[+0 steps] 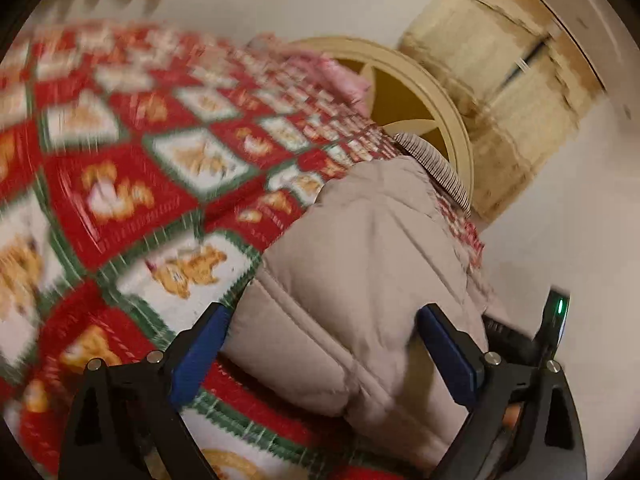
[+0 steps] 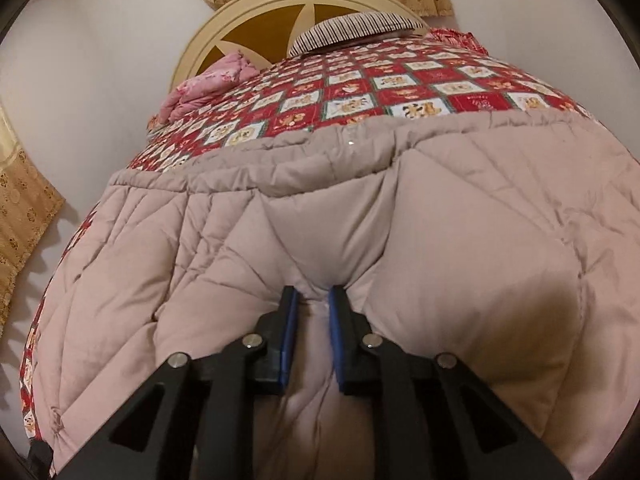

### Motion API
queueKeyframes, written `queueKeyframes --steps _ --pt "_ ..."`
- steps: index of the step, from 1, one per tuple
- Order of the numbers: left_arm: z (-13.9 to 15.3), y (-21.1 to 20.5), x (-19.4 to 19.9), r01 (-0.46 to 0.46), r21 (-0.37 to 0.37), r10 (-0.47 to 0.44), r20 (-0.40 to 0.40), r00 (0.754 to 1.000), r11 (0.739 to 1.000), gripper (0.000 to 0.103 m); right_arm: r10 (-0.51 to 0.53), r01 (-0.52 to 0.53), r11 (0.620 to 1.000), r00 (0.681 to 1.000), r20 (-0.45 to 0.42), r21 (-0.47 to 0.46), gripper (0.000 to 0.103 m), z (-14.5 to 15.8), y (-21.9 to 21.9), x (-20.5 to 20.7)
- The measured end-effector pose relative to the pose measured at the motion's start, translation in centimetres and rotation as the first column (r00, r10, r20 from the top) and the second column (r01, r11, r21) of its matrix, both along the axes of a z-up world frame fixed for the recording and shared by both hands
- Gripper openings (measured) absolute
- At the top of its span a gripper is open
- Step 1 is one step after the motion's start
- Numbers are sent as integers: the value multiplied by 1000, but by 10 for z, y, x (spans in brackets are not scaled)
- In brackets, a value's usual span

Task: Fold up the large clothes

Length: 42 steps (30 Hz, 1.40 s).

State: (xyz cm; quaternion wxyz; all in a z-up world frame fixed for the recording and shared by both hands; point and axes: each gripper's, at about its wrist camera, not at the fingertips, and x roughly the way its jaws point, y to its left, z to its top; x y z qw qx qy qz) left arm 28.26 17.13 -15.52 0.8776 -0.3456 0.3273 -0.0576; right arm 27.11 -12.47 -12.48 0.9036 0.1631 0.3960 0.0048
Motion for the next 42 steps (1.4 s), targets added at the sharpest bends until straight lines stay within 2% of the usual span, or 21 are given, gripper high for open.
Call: queueKeyframes --steps 1,7,10,13,14,17,21,23,25,29,31,33,35,37,39,42 --pt "-3 1 6 -9 -17 8 -22 1000 1000 97 0 0 1000 1000 2 -5 16 0 1 -1" --pt "-2 -16 43 31 -61 -32 -24 999 998 100 -2 2 999 1000 -3 -39 16 2 6 1" --pt "-1 -22 47 49 -87 -46 30 998 995 98 0 0 1000 1000 -8 -23 16 0 4 3" --pt "4 -25 45 144 -146 -131 97 987 979 55 -1 1 1000 1000 -13 -17 16 -1 3 3" --pt "8 -25 43 164 -150 -148 112 983 975 45 -2 1 1000 1000 -16 -23 16 -1 4 4" --pt "27 -23 37 233 -161 -207 166 964 959 30 -1 0 999 999 -35 -37 16 -1 8 5" --pt "58 -17 15 315 -140 -278 232 932 939 24 -30 35 998 996 -84 50 16 0 15 -8" --pt "75 -13 4 351 -96 -316 266 911 931 22 -70 79 992 993 -93 97 17 2 26 -21" --pt "98 -6 -14 364 2 -347 307 886 931 20 -99 112 982 991 -94 152 17 3 43 -33" --pt "135 14 -37 355 128 -377 347 859 926 20 -64 90 948 993 -95 305 19 3 104 -53" --pt "153 19 -46 332 199 -384 354 853 922 20 4 42 906 994 -106 422 19 0 137 -57" --pt "166 19 -50 316 261 -395 358 846 912 20 114 -37 849 987 -114 526 19 -1 166 -54" --pt "175 11 -54 312 318 -419 363 832 895 20 216 -116 800 971 -102 588 19 1 180 -50" --pt "178 -2 -57 343 338 -460 379 803 877 20 222 -129 793 971 -86 596 19 11 170 -52" --pt "179 -22 -58 377 365 -504 370 781 851 20 114 -73 809 993 -34 583 19 27 135 -64" --pt "170 -76 -59 431 451 -594 327 735 782 20 -51 -6 819 995 83 573 28 53 73 -87"
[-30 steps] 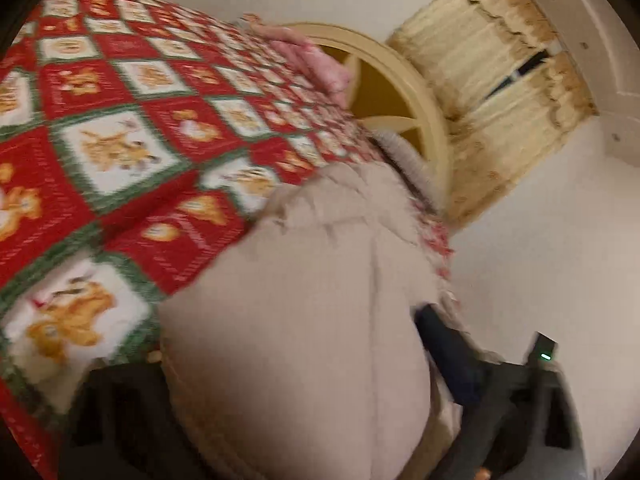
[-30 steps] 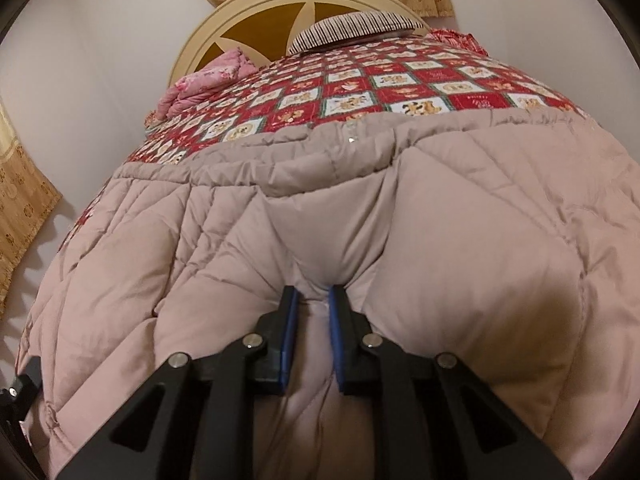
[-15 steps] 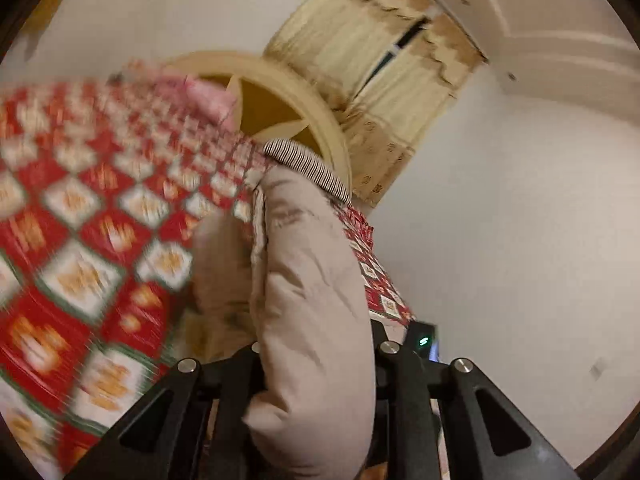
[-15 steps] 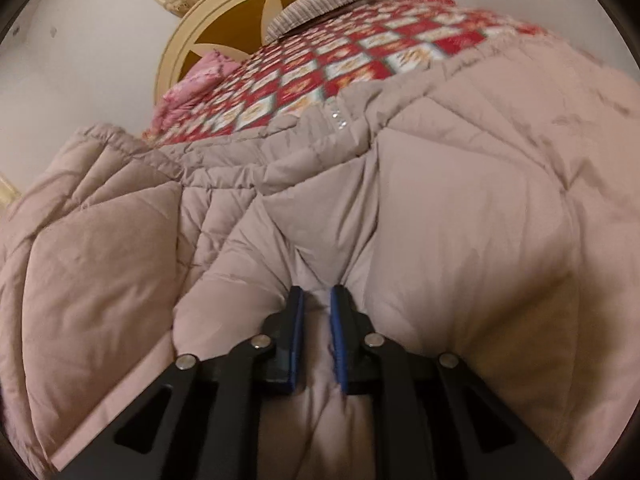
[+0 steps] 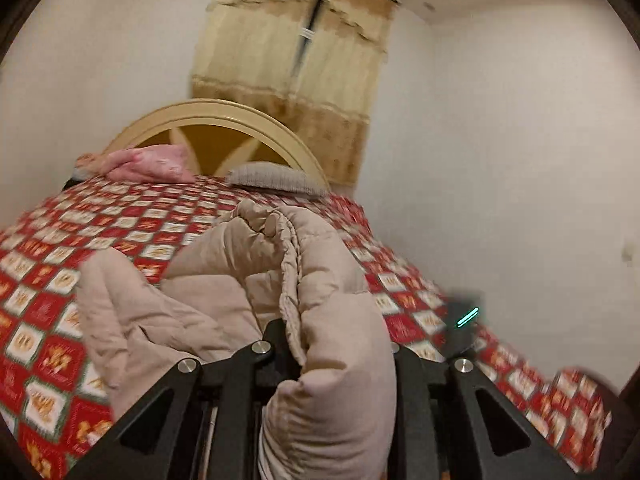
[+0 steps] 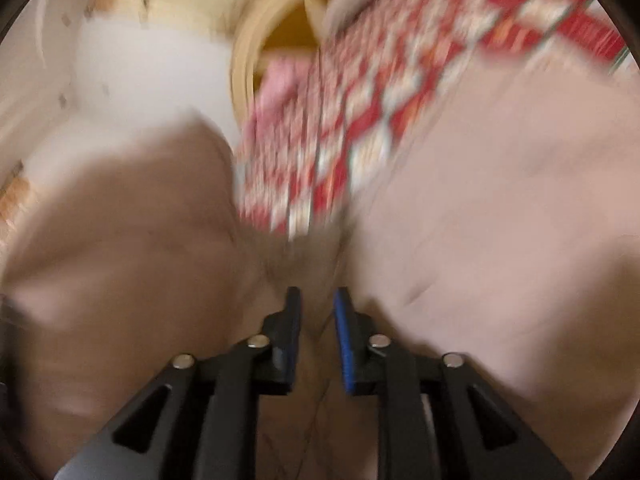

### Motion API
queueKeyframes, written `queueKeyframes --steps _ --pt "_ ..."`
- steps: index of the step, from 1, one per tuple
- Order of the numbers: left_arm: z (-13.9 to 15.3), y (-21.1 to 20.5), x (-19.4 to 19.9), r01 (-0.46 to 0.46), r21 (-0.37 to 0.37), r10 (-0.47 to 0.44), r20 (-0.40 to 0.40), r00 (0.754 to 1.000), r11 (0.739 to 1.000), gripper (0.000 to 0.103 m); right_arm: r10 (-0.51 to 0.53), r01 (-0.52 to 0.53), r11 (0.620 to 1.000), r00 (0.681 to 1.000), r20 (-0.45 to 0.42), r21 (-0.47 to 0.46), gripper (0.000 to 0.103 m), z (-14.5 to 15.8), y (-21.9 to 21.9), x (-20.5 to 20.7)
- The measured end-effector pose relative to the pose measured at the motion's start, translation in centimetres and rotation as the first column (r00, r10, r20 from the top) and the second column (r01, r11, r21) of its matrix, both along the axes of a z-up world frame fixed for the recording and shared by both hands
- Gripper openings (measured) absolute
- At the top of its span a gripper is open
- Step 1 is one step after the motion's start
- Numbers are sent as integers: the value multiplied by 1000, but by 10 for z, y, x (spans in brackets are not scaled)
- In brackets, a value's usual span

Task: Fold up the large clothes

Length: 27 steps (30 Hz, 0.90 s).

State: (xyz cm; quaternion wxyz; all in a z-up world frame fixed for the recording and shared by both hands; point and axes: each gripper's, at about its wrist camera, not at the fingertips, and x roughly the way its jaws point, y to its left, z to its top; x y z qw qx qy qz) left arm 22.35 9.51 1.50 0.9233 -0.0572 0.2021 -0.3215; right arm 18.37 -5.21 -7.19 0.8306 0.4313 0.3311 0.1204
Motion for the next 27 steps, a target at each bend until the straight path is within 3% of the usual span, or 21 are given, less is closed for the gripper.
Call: queueKeyframes --steps 3,7,9,14,17,19,21,22,27 --pt "-11 -45 -8 99 64 -100 2 995 993 20 -133 140 987 988 80 -80 30 20 -66 -27" --pt "-39 -114 -30 235 215 -242 4 970 948 20 -178 193 964 979 95 -180 30 26 -137 -50" --pt "-57 -138 -41 277 294 -291 5 957 915 20 -168 185 960 981 95 -208 31 24 -164 -58" --pt "-104 -183 -67 331 468 -393 39 919 819 20 -132 153 960 986 104 -235 60 20 -211 -72" --pt "-115 -189 -74 354 503 -439 56 897 788 20 -18 30 982 998 64 -186 61 15 -212 -53" --pt "-114 -186 -75 368 493 -448 51 892 789 20 50 -46 979 999 17 -198 61 5 -205 -39" --pt "-110 -179 -73 390 466 -460 42 887 794 20 124 -123 961 992 -14 -249 49 -3 -193 -18" --pt "-109 -178 -73 393 460 -461 40 887 796 20 157 -158 951 987 -26 -264 28 -8 -187 -8" --pt "-102 -173 -60 406 459 -458 4 889 790 20 220 -236 897 972 -86 -373 24 -30 -160 17"
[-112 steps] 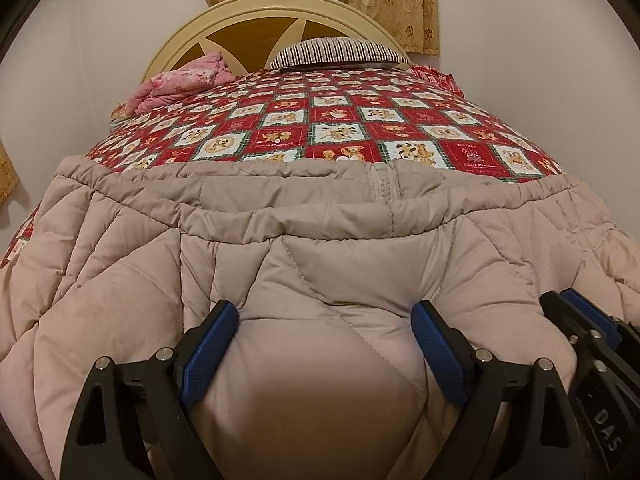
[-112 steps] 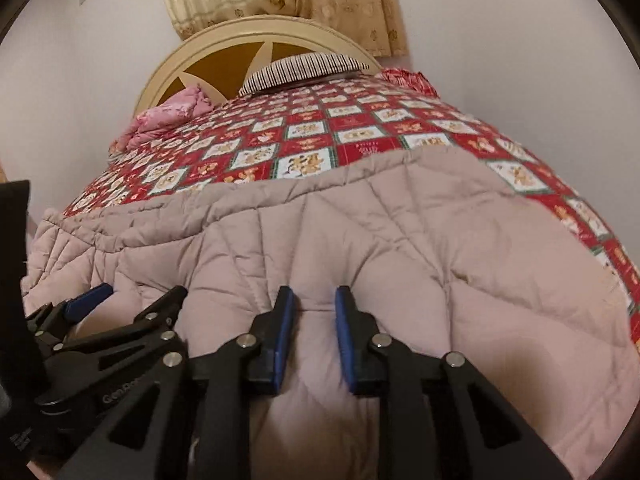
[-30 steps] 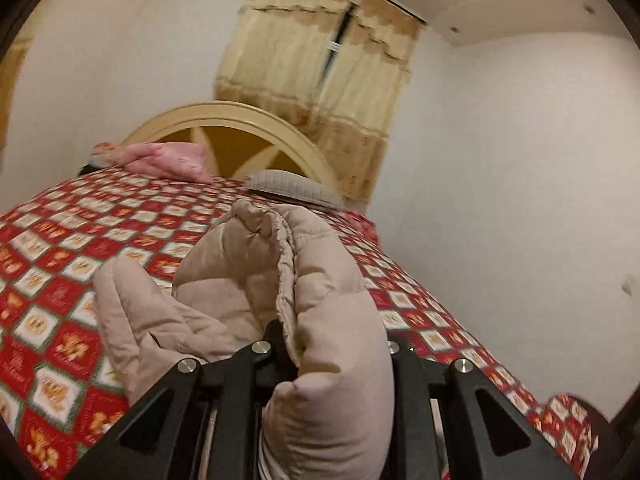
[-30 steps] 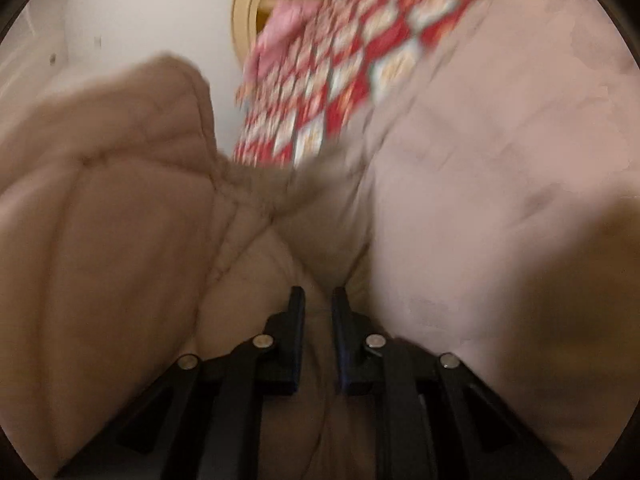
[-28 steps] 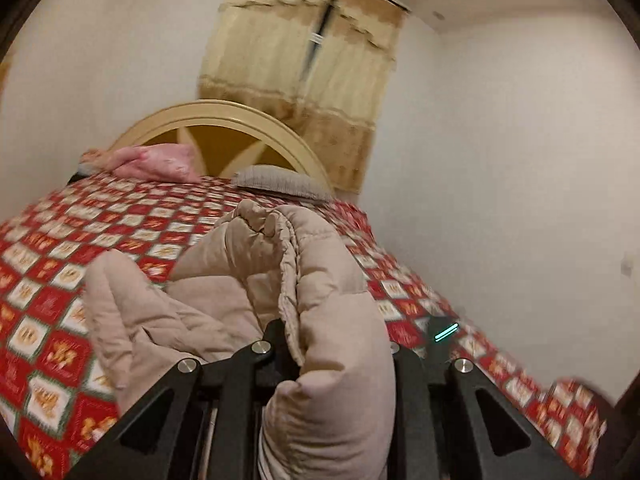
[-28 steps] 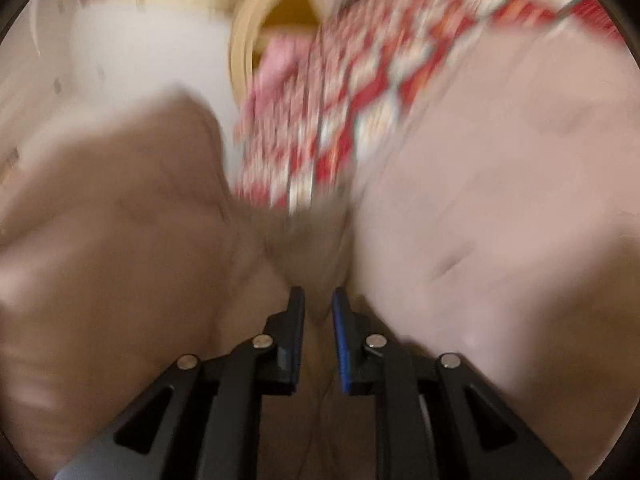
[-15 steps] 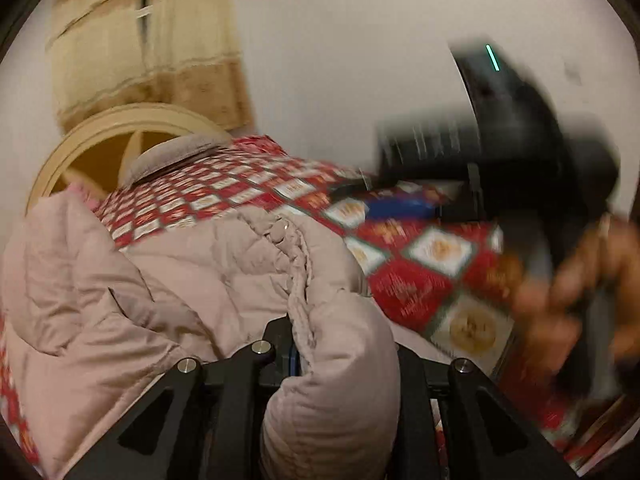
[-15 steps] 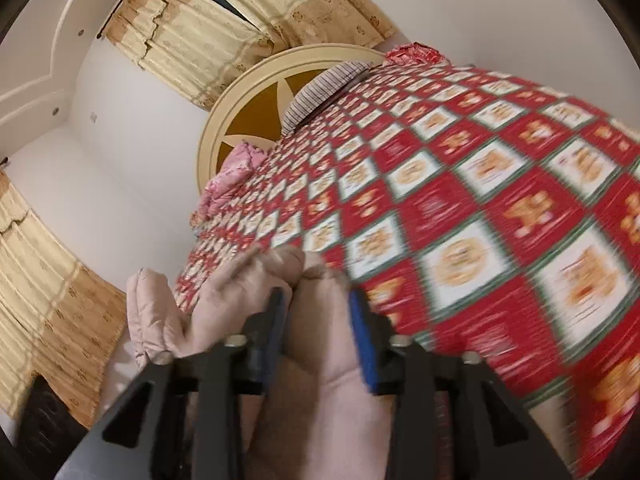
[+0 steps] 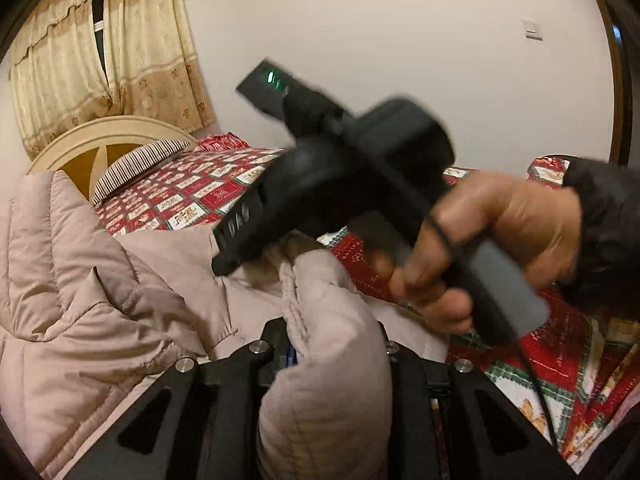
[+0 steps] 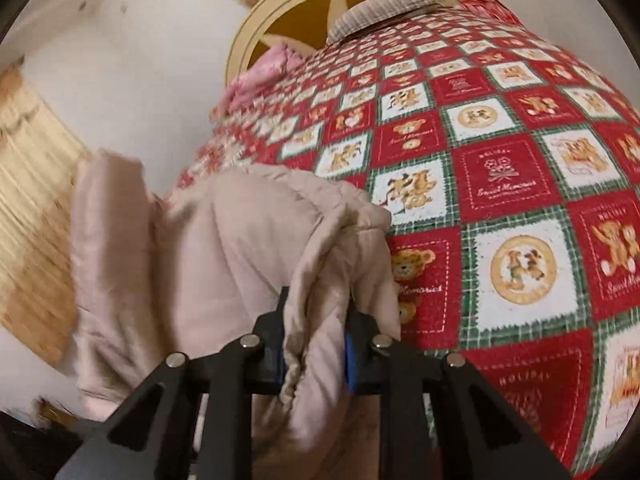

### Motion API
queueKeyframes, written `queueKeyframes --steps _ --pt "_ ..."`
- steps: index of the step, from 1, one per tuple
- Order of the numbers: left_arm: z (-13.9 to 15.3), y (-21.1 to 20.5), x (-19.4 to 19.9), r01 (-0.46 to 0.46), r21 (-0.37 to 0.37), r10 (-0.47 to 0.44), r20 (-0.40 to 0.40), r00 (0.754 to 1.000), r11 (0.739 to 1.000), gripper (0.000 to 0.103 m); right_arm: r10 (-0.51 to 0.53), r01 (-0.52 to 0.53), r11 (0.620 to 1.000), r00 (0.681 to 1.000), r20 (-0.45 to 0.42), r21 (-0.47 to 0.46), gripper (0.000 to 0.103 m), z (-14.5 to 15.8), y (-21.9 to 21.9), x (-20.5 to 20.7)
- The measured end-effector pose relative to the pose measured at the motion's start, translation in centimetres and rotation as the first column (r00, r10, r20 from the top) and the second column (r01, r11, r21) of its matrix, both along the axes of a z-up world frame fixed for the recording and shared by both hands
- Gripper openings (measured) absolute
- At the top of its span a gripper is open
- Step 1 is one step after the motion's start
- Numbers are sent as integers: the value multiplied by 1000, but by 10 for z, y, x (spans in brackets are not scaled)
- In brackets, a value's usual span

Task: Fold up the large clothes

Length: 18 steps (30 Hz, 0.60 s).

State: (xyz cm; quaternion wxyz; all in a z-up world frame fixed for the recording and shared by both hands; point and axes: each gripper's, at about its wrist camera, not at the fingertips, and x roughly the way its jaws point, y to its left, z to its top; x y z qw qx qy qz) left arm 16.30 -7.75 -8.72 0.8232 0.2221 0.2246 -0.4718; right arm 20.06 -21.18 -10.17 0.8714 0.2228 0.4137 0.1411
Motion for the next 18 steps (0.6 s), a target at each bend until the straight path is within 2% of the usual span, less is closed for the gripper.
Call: queueKeyframes --steps 3,5,8,9,12,14,16,18 --pt "5 1 -7 19 31 -19 2 1000 999 28 -3 3 1000 1000 -21 -3 23 -11 1 3" --pt "13 9 -16 46 13 -46 -3 999 999 34 -10 9 1000 1000 -26 -14 22 -16 1 1" --pt "37 39 -28 77 -80 -83 -69 994 994 35 -16 16 1000 999 -33 -10 22 -18 -1 0" --pt "50 57 -29 81 -138 -96 -103 990 987 35 -17 17 1000 999 -34 -15 22 -18 0 1" --pt "79 107 -30 28 -275 -70 -144 987 961 46 -23 22 999 999 -35 -36 22 -18 0 1" --pt "96 151 -19 -80 -371 19 -164 986 925 55 -27 26 999 999 -33 -20 22 -21 -2 0" --pt "101 186 -6 -245 -407 185 -183 966 880 63 -32 32 999 999 -26 -7 22 -23 -4 -3" --pt "94 210 25 -421 -380 390 -161 907 824 63 -40 40 999 999 -14 6 22 -25 -6 -6"
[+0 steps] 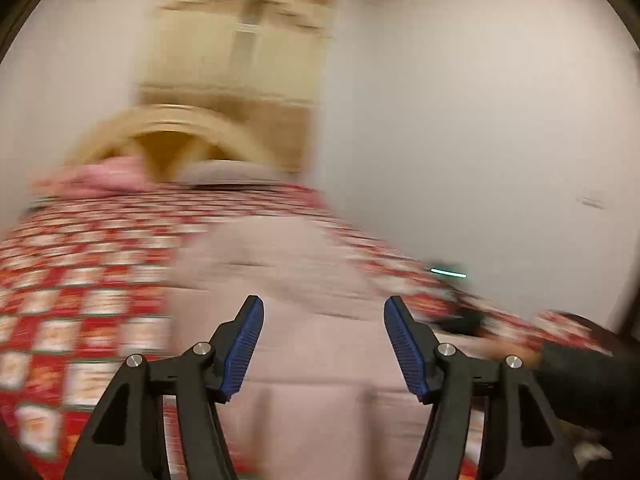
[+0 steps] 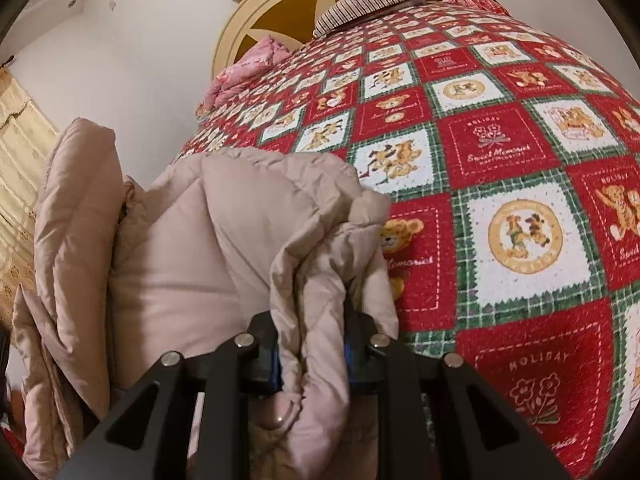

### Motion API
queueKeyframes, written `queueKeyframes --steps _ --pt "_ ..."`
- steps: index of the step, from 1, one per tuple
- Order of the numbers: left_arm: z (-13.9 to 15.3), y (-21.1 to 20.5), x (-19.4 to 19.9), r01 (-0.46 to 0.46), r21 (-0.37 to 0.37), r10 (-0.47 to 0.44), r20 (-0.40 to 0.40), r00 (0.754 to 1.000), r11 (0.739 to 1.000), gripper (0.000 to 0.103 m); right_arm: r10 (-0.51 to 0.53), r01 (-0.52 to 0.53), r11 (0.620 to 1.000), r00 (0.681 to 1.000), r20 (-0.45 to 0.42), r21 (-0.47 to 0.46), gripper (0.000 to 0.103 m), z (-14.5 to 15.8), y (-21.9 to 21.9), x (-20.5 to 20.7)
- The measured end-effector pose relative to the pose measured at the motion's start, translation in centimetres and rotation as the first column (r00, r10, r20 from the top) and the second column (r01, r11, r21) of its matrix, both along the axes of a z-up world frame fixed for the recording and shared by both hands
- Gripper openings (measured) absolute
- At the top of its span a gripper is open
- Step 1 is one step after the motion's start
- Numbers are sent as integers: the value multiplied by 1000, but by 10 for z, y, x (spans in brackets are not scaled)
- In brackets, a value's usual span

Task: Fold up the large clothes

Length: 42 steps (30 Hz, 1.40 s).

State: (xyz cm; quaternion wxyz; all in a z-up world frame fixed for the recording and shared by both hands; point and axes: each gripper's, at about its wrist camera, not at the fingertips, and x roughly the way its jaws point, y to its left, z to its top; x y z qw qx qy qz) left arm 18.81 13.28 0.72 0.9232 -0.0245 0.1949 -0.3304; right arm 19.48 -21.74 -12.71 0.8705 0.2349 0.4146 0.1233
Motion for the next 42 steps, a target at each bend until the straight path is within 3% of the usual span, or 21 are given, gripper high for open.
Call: queueKeyframes --steps 3,4,5,7,9,12,16,22,26,28,30,31,34,37,39,42 --pt "-29 3 47 -160 59 163 -42 986 985 63 -13 13 1000 1000 15 13 22 -2 0 -2" --pt "-40 -3 62 -176 74 181 -71 981 982 63 -17 17 1000 1000 20 15 22 -3 0 -4" --pt "-49 -13 75 -174 78 182 -104 978 982 63 -20 20 1000 1000 20 16 22 -4 -1 -4" --pt "-56 -32 88 -126 0 125 -154 980 992 63 -24 24 1000 1000 15 13 22 -4 0 -5" --pt "-49 -58 88 -72 -23 68 -130 989 997 63 -26 26 1000 1000 8 -3 22 -4 2 -5" --pt "-37 -118 73 64 114 -62 -25 998 991 62 -34 34 999 999 0 -25 22 -5 3 -4" --pt "-48 -161 50 81 387 -109 51 993 918 62 -41 41 999 999 -1 33 22 -12 -5 -6" --pt "-84 -196 58 71 510 -85 5 996 857 63 -74 74 982 997 -6 172 21 -23 -26 -12" --pt "-102 -212 54 58 568 -78 9 997 821 63 -100 100 978 995 -9 185 21 -23 -32 -16" --pt "-108 -214 63 58 580 -78 8 997 813 63 -119 119 982 993 -10 149 24 -14 -40 -24" --pt "-112 -214 64 54 586 -72 8 997 809 63 -151 153 984 988 -29 93 41 0 -50 -35" --pt "-113 -215 64 53 587 -70 6 998 808 63 -187 188 981 982 -22 49 44 12 -57 -46" --pt "-117 -217 64 51 589 -67 5 998 807 63 -201 205 979 975 96 -23 44 61 -63 -77" --pt "-118 -219 63 47 599 -65 8 998 799 63 -92 111 989 978 186 -95 44 105 -39 -87" --pt "-118 -218 63 44 601 -62 9 998 798 63 17 11 987 985 171 -160 44 115 -8 -81" --pt "-118 -218 63 39 604 -57 11 998 796 63 76 -50 972 991 107 -230 33 96 18 -75"
